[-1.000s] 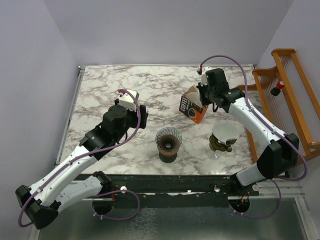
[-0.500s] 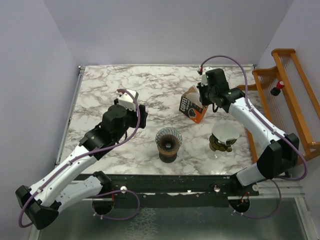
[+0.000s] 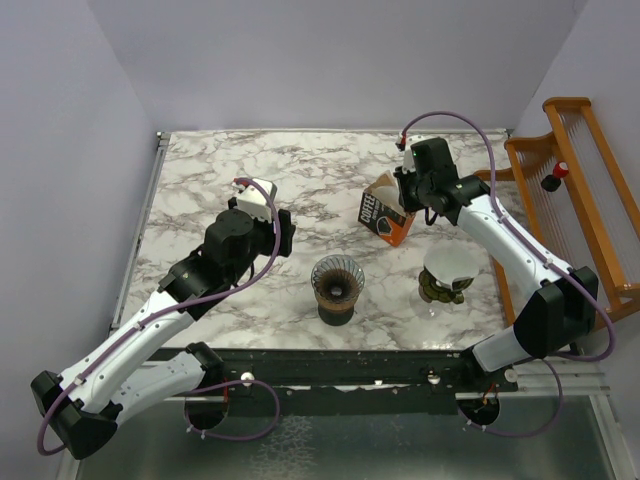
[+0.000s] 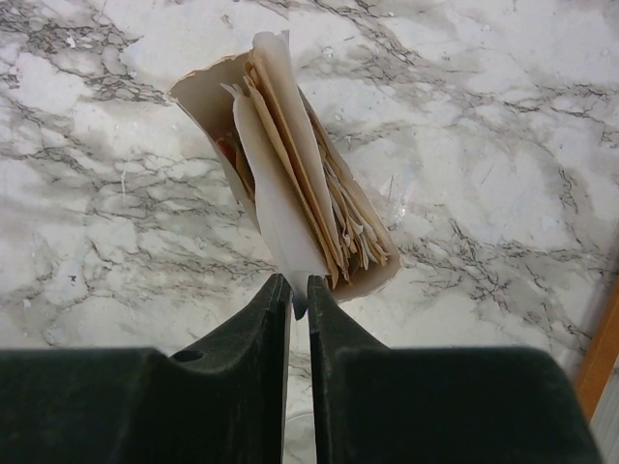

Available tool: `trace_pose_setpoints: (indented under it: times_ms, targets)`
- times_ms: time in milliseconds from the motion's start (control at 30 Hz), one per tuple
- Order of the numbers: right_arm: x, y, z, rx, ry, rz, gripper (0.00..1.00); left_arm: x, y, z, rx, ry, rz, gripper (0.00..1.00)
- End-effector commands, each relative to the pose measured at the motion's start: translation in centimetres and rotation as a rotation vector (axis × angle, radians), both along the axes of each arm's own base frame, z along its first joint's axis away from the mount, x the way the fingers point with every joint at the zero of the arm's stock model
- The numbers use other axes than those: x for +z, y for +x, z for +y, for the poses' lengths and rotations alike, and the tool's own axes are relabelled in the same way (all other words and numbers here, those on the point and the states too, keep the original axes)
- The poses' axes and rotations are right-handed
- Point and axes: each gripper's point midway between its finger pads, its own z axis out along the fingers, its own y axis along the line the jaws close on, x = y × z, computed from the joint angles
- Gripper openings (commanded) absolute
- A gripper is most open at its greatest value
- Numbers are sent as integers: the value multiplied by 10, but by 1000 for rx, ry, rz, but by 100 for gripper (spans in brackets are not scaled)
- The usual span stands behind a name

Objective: Place the coffee filter in the dripper
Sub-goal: Pick up the coffee filter from the coffee filter holder.

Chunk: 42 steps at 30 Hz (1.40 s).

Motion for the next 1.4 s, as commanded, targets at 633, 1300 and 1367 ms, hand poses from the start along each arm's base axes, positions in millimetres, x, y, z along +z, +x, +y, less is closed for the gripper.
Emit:
trace_pose_setpoints:
  times_ms: [633,1300,1367]
  targets:
    - [21,-9,-4,-26,33,-7,21,3,-2,2,-12,-12,-10,73]
    - [22,-11,4,-8,65,7,16,3,-2,2,-16,-14,-10,73]
    - [21,-12,4,-8,67,11,16,3,-2,2,-17,-14,-9,73]
